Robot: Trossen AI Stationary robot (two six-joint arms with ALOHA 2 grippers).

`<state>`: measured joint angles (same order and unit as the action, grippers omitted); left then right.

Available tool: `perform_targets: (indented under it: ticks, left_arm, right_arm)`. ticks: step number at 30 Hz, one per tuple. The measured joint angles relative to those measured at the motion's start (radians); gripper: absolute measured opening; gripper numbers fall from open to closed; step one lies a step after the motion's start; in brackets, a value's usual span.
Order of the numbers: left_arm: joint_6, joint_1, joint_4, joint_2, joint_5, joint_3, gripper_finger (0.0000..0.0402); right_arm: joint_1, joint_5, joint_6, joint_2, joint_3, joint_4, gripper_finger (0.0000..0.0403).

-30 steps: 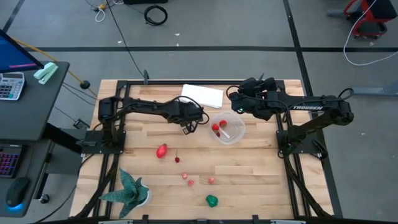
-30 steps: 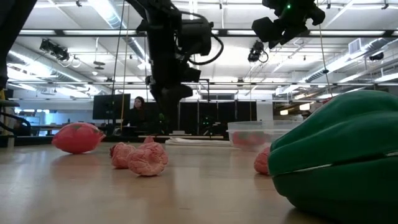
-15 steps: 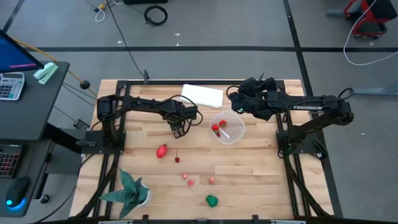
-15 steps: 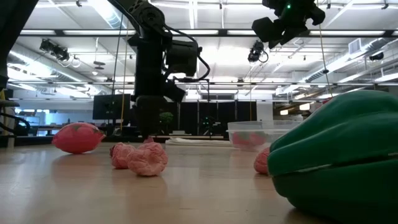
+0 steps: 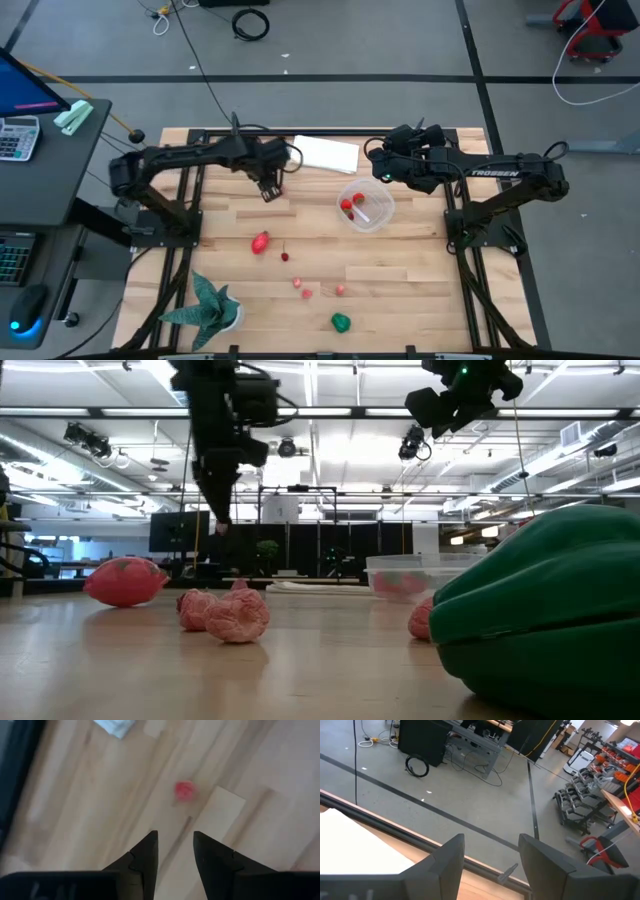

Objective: Pick and placing Produce into tupperware
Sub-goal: Put the top left pink peach into the transparent bin

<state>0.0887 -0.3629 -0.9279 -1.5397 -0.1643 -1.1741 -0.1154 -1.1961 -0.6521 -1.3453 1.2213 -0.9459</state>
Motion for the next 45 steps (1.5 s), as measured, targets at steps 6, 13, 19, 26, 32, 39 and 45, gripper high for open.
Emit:
perform_targets:
  ticks: [6, 13, 19, 26, 32, 39, 45]
  left_arm:
    - [0.057, -0.053, 0.364, 0.143, 0.233, 0.298, 0.0123]
    - [0.131, -0.048, 0.848, 0.186, 0.239, 0.521, 0.0114]
    - [0.119, -0.047, 0.857, 0.178, 0.198, 0.553, 0.0130]
    - [0.082, -0.043, 0.859, 0.113, 0.164, 0.560, 0.0184]
    - [0.054, -0.037, 0.874, 0.067, 0.066, 0.560, 0.0221]
    - [0.056, -0.031, 0.898, 0.010, 0.065, 0.559, 0.0222]
    - [0.055, -0.014, 0.964, -0.059, 0.058, 0.559, 0.0225]
  right_arm:
    - [0.000, 0.002, -0.001, 0.000, 0.000, 0.000, 0.0197]
    - [0.000, 0.003, -0.002, 0.000, 0.000, 0.000, 0.0197]
    - [0.000, 0.003, -0.010, 0.000, 0.000, 0.000, 0.0197]
    - [0.000, 0.005, -0.011, 0.000, 0.000, 0.001, 0.0197]
    - [0.000, 0.005, -0.011, 0.000, 0.000, 0.001, 0.0197]
    - [0.000, 0.005, -0.011, 0.000, 0.000, 0.001, 0.0197]
    - [0.000, 0.004, -0.011, 0.000, 0.000, 0.001, 0.0197]
